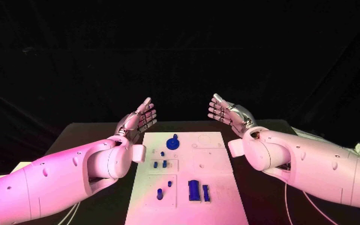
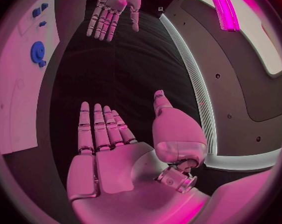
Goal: Assemble the parts on the task board
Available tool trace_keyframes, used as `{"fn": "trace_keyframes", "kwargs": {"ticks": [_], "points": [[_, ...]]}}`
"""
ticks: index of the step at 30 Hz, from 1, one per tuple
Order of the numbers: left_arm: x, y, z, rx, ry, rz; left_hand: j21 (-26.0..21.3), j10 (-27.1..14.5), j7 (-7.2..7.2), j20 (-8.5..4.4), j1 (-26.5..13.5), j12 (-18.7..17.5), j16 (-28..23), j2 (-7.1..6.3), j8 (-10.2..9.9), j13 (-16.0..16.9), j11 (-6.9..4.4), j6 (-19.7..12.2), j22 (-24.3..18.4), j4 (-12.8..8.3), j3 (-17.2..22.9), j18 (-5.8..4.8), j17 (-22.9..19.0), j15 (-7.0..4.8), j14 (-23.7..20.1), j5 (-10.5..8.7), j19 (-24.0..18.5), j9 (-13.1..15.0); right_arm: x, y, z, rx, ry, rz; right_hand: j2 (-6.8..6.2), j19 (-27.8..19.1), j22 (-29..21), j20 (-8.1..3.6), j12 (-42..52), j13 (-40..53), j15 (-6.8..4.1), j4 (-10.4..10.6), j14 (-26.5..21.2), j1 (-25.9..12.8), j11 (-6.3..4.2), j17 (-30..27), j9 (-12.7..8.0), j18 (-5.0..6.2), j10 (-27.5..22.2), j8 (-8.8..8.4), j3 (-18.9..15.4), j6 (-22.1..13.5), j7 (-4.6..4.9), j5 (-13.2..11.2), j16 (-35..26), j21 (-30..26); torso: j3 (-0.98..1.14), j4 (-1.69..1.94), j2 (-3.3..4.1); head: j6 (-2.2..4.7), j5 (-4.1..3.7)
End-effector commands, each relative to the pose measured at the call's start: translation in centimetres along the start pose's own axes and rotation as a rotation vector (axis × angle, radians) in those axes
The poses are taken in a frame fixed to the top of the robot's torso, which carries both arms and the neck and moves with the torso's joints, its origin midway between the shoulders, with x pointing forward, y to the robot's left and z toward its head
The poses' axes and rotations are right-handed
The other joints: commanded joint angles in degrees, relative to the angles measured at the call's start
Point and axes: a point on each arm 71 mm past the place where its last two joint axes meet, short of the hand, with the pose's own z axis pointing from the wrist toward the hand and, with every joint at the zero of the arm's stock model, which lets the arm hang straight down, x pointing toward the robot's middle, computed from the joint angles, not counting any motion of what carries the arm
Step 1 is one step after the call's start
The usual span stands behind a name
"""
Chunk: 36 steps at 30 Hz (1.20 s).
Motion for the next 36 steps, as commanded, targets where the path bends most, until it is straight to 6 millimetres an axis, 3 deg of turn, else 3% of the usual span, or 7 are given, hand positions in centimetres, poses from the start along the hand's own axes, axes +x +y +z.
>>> {"fn": "trace_keyframes", "kwargs": {"ticks": [1, 2, 3, 7, 8, 15, 36], "points": [[0.5, -0.3, -0.6, 0.088, -0.101, 0.121, -0.35, -9.42, -2.24, -2.52, -12.36, -0.39, -2.25, 0.54, -0.47, -0.25, -4.75, -8.94, -3.97, -0.05, -3.35, -2.08, -0.69, -2.47, -8.53, -1.12, -6.76, -0.40, 0.0, -0.1, -1.0, -0.040, -0.161, -0.010, -0.59, -8.61, -2.46, -2.04, -0.43, -0.43, -0.95, 0.23, -9.87, -13.05, -2.27, -3.54, -1.11, -1.97, -9.54, -0.40, 0.28, -8.59, -5.00, -2.05, -0.44, -2.07, 0.12, 0.44, -0.20, 0.14, -0.05], [0.7, -0.2, -0.8, 0.093, -0.108, 0.130, -0.35, -10.22, -2.24, -2.75, -13.38, -0.39, -2.25, 0.54, -0.47, -0.25, -4.75, -9.70, -4.31, -0.05, -3.65, -2.54, -0.69, -2.47, -9.26, -1.12, -7.30, -0.40, 0.2, -0.2, -1.3, -0.039, -0.173, -0.008, -0.59, -9.32, -2.67, -2.20, -0.43, -0.43, -0.95, 0.23, -10.68, -14.13, -2.27, -3.54, -1.11, -2.19, -10.35, -0.40, 0.28, -9.30, -5.00, -2.05, -0.44, -2.24, 0.12, 0.44, -0.20, 0.14, -0.05], [0.9, -0.2, -0.9, 0.098, -0.115, 0.138, -0.35, -10.95, -2.24, -2.93, -14.36, -0.39, -2.25, 0.54, -0.47, -0.25, -4.75, -10.38, -4.62, -0.05, -3.91, -2.65, -0.69, -2.47, -9.94, -1.12, -7.85, -0.40, 0.4, -0.2, -1.6, -0.039, -0.184, -0.007, -0.59, -10.03, -2.88, -6.36, -0.43, -0.43, -0.95, 0.23, -11.47, -15.17, -2.27, -3.54, -1.11, -6.60, -11.16, -0.40, 0.28, -9.97, -5.00, -2.05, -0.44, -2.41, 0.12, 0.44, -0.20, 0.14, -0.05], [1.5, -0.1, -1.4, 0.115, -0.136, 0.164, -0.35, -13.93, -2.24, -3.73, -18.28, -0.39, -2.25, 0.54, -0.47, -0.25, -4.75, -13.19, -5.89, -0.05, -4.96, -2.65, -0.69, -2.47, -12.63, -1.12, -9.98, -0.40, 1.1, -0.5, -2.5, -0.036, -0.219, -0.004, -0.59, -12.70, -3.66, -6.36, -0.43, -0.43, -0.95, 0.23, -14.64, -19.32, -2.27, -3.54, -1.11, -6.60, -14.17, -0.40, 0.28, -12.69, -5.00, -2.05, -0.44, -6.51, 0.12, 0.44, -0.20, 0.14, -0.05], [1.5, 0.0, -1.4, 0.117, -0.139, 0.166, -0.35, -14.54, -2.24, -7.84, -19.07, -0.39, -2.25, 0.54, -0.47, -0.25, -4.75, -13.79, -6.15, -0.05, -5.17, -6.69, -0.69, -2.47, -13.19, -1.12, -10.43, -0.40, 1.2, -0.5, -2.6, -0.035, -0.223, -0.003, -0.59, -13.30, -7.74, -6.36, -0.43, -0.43, -0.95, 0.23, -15.26, -20.16, -2.27, -3.54, -1.11, -6.60, -14.78, -0.40, 0.28, -13.25, -5.00, -2.05, -0.44, -6.51, 0.12, 0.44, -0.20, 0.14, -0.05], [1.6, 0.0, -1.5, 0.119, -0.141, 0.170, -0.35, -18.37, -2.24, -7.84, -24.07, -0.39, -2.25, 0.54, -0.47, -0.25, -4.75, -17.39, -7.76, -0.05, -10.46, -6.69, -0.69, -2.47, -16.65, -1.12, -13.11, -0.40, 1.3, -0.6, -2.8, -0.034, -0.231, -0.003, -0.59, -16.86, -7.74, -6.36, -0.43, -0.43, -0.95, 0.23, -19.27, -25.49, -2.27, -3.54, -1.11, -6.60, -18.70, -0.40, 0.28, -16.78, -5.00, -2.05, -0.44, -6.51, 0.12, 0.44, -0.20, 0.14, -0.05], [1.6, 0.0, -1.5, 0.119, -0.141, 0.170, -0.35, -24.57, -2.24, -7.84, -32.13, -0.39, -2.25, 0.54, -0.47, -0.25, -4.75, -23.29, -12.43, -0.05, -10.46, -6.69, -0.69, -2.47, -22.32, -1.12, -21.09, -0.40, 1.3, -0.6, -2.8, -0.034, -0.231, -0.003, -0.59, -22.44, -7.74, -6.36, -0.43, -0.43, -0.95, 0.23, -25.85, -34.15, -2.27, -3.54, -1.11, -6.60, -25.07, -0.40, 0.28, -22.39, -5.00, -2.05, -0.44, -6.51, 0.12, 0.44, -0.20, 0.14, -0.05]]}}
